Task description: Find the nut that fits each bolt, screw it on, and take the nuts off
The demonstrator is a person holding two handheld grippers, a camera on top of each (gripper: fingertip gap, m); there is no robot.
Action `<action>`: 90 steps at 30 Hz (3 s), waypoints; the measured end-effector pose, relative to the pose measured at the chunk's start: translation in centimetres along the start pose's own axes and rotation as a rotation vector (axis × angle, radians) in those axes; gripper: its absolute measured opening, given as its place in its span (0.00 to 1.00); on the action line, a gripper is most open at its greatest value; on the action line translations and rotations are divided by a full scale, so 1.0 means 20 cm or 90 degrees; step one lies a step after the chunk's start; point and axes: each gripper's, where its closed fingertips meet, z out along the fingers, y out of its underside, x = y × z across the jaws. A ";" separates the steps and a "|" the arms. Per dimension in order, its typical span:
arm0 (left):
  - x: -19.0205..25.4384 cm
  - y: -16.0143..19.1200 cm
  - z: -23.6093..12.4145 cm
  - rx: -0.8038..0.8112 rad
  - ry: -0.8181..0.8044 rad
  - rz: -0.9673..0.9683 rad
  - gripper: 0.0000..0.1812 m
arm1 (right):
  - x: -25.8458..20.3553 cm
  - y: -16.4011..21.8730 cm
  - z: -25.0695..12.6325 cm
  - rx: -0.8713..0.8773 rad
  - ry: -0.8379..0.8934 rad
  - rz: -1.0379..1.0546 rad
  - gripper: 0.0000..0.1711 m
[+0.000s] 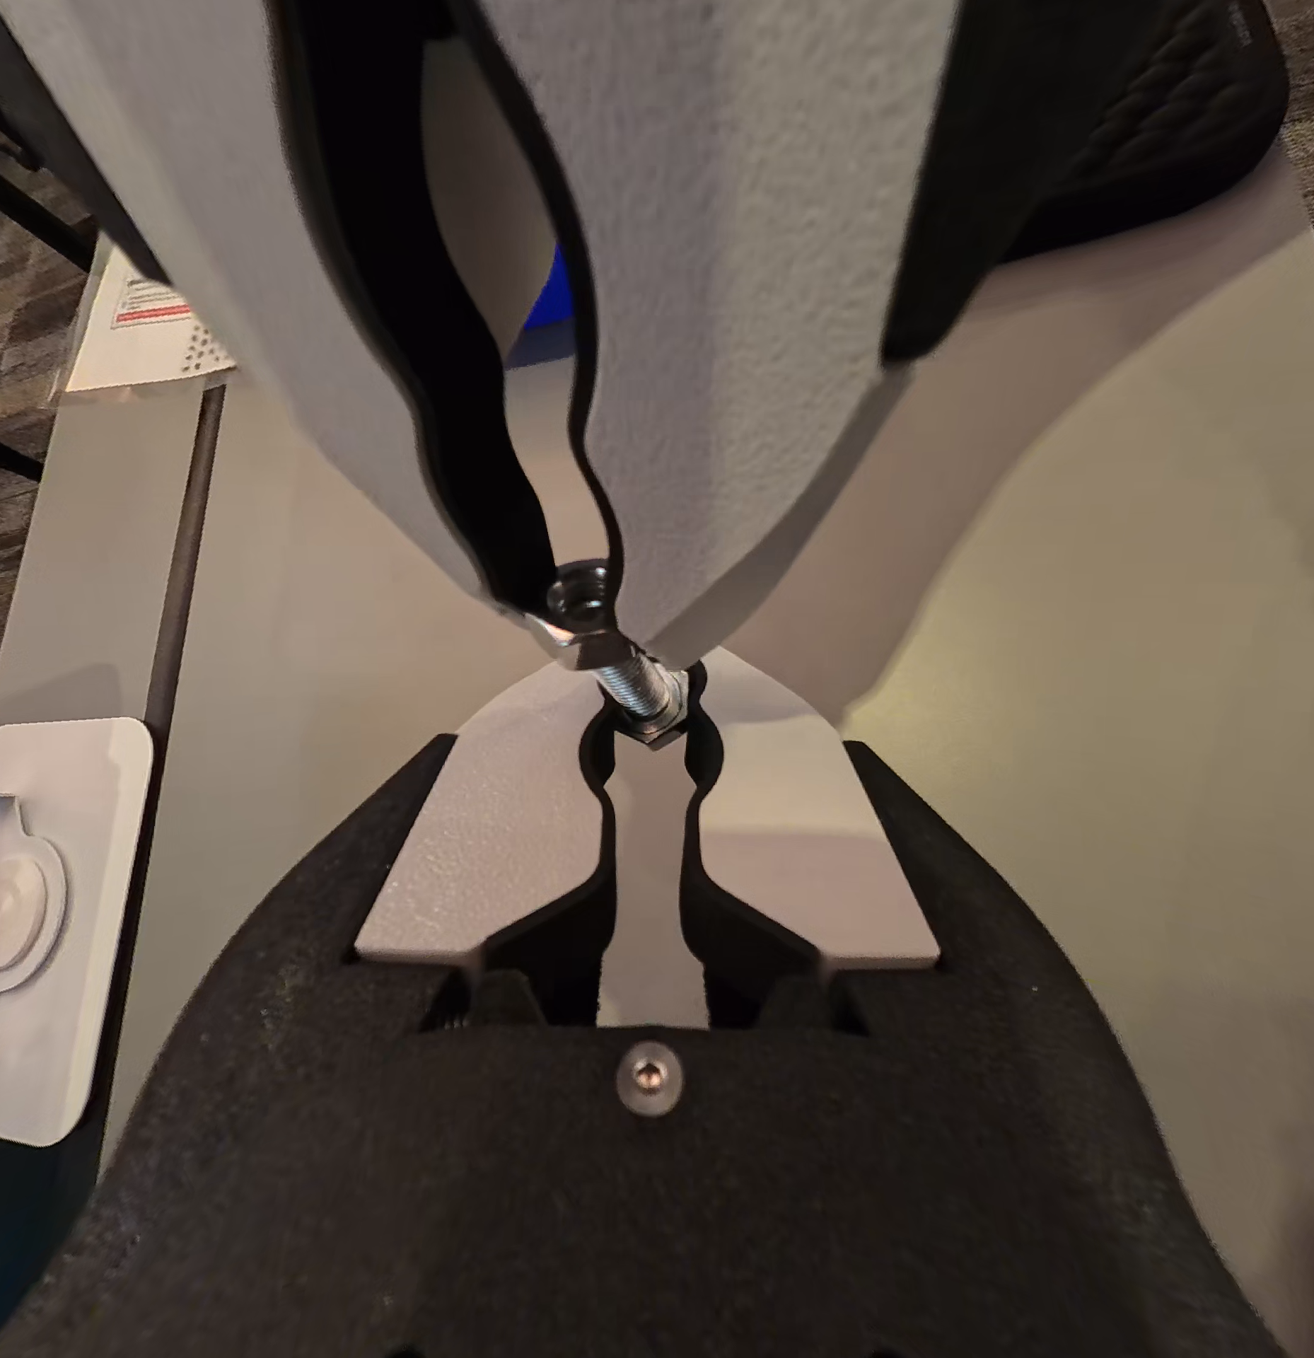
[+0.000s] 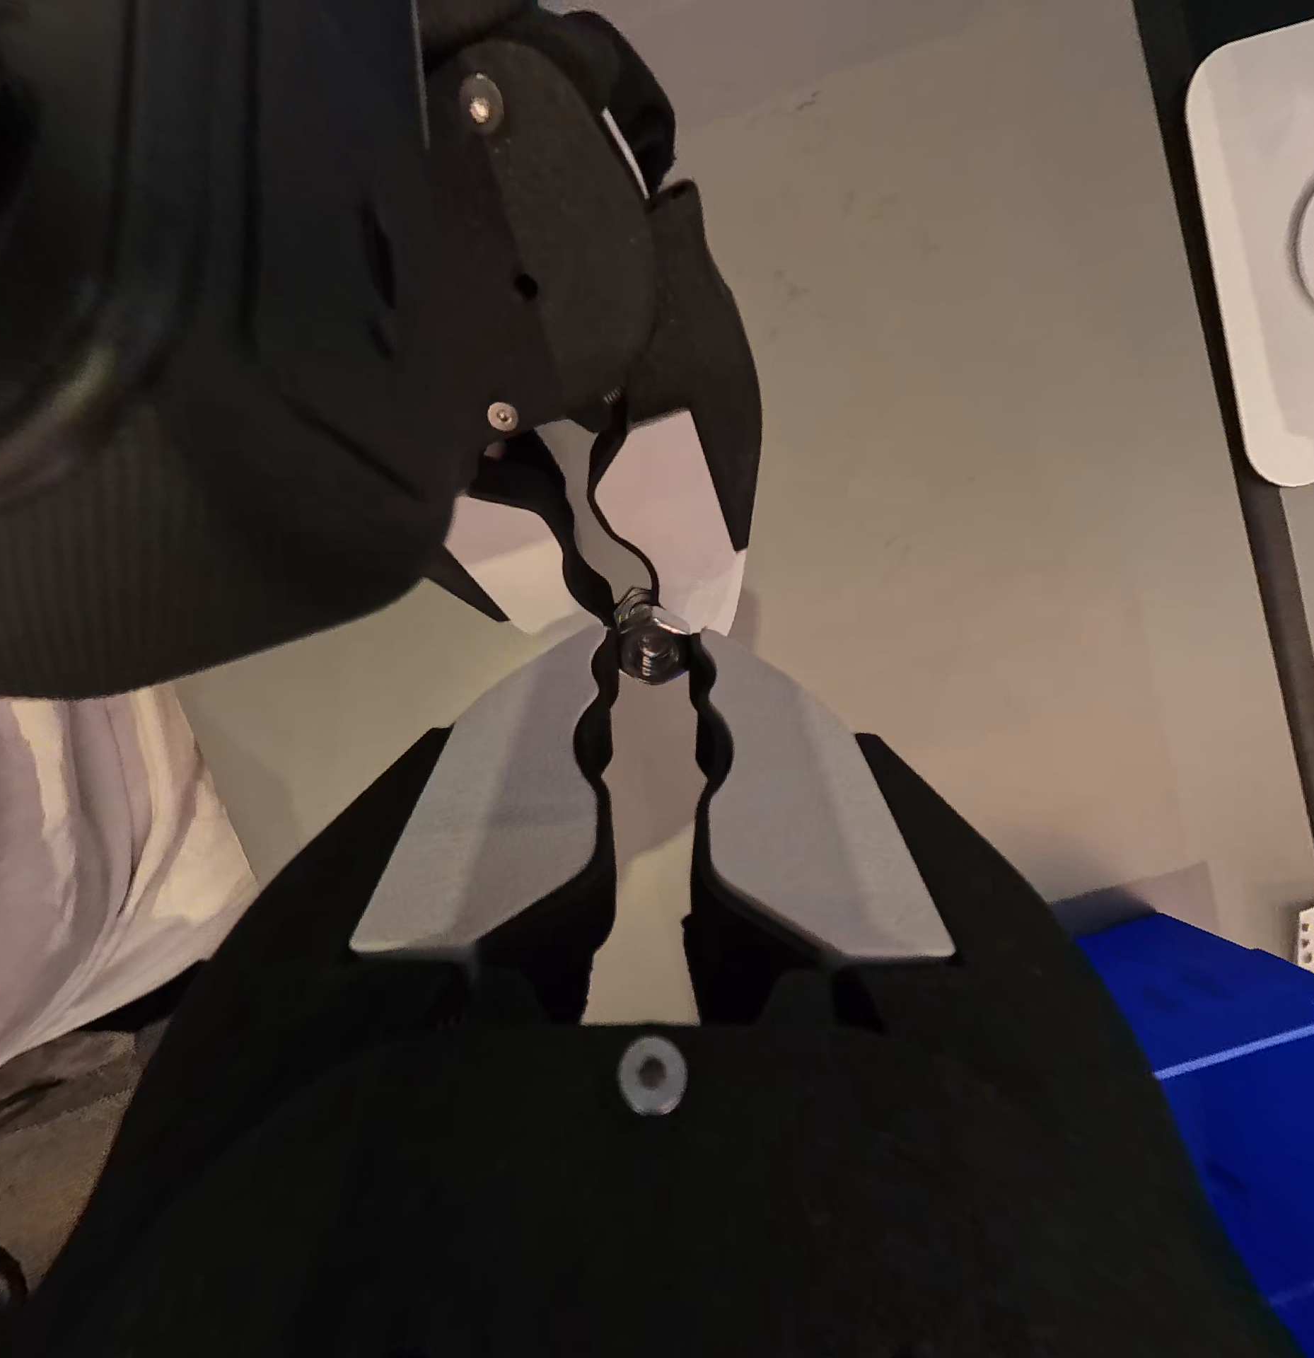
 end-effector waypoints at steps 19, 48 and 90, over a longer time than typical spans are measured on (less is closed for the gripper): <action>0.01 -0.05 -0.04 0.055 0.037 -0.033 0.07 | 0.00 -0.07 -0.05 0.083 -0.018 -0.023 0.10; 0.07 -0.09 -0.05 0.079 0.054 0.035 0.07 | -0.08 -0.05 -0.08 0.132 -0.082 -0.103 0.10; 0.00 -0.05 -0.03 0.031 -0.012 -0.004 0.07 | -0.01 -0.06 -0.05 0.170 0.004 0.135 0.10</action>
